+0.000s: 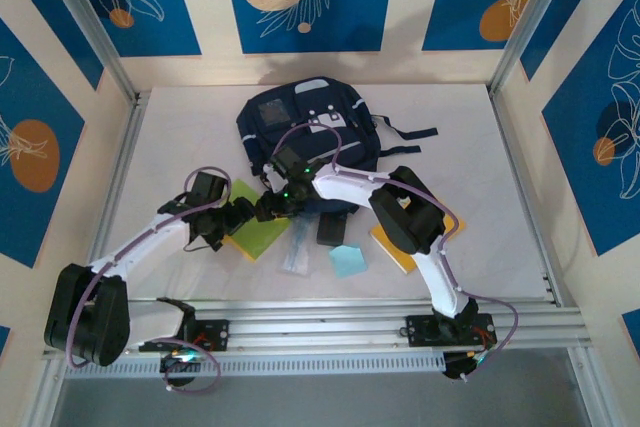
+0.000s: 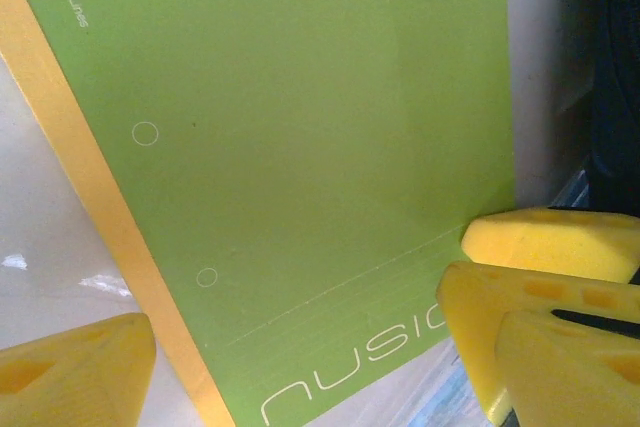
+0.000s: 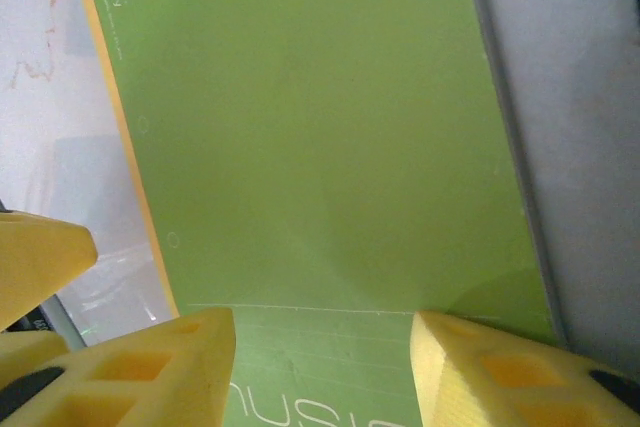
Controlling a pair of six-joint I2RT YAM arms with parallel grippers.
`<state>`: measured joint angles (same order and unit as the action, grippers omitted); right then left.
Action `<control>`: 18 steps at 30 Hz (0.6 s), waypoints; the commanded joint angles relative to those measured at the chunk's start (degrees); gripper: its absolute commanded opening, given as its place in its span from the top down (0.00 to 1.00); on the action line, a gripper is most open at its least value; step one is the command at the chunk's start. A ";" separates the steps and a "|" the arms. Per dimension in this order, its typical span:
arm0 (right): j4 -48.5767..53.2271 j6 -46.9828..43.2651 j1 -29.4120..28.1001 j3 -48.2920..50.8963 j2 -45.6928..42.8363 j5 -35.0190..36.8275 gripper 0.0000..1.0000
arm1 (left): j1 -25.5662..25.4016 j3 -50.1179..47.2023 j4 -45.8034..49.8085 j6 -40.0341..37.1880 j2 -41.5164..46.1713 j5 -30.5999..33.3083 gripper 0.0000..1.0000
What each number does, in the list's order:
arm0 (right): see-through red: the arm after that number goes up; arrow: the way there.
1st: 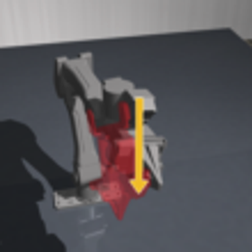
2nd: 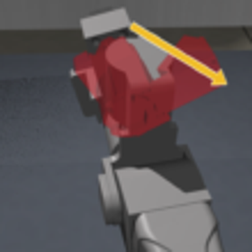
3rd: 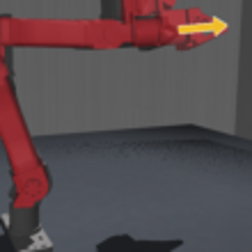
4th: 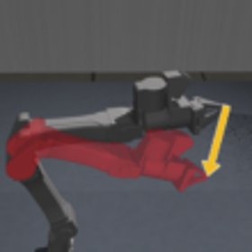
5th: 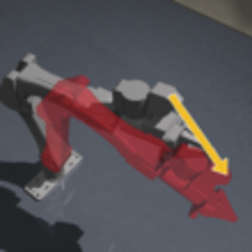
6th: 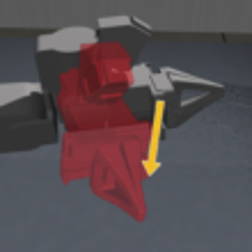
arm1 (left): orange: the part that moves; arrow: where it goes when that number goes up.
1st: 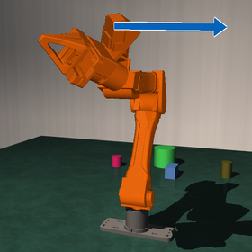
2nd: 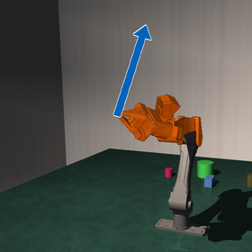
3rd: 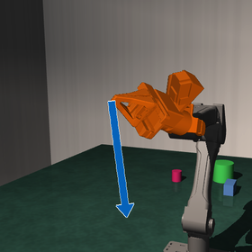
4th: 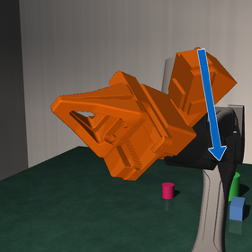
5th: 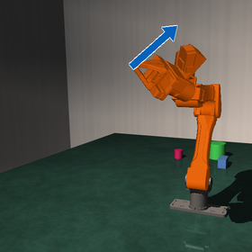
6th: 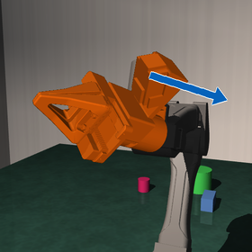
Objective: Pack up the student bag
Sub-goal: Move the book to the center of the table.
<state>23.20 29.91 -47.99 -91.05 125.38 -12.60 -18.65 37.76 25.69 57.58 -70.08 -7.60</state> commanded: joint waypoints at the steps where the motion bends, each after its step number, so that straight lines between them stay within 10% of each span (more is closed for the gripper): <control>1: 2.87 -3.26 0.22 -0.67 -1.91 5.23 0.49 | 0.43 0.07 -0.23 -2.87 0.30 -1.05 0.12; 18: 10.72 -10.35 -1.23 -6.15 1.51 23.45 0.35 | 3.23 -3.90 -6.08 -5.07 -6.49 2.66 0.20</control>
<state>31.05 21.26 -49.19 -94.67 125.34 7.05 -16.12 34.65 21.82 53.47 -74.87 -5.65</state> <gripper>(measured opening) 0.649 0.812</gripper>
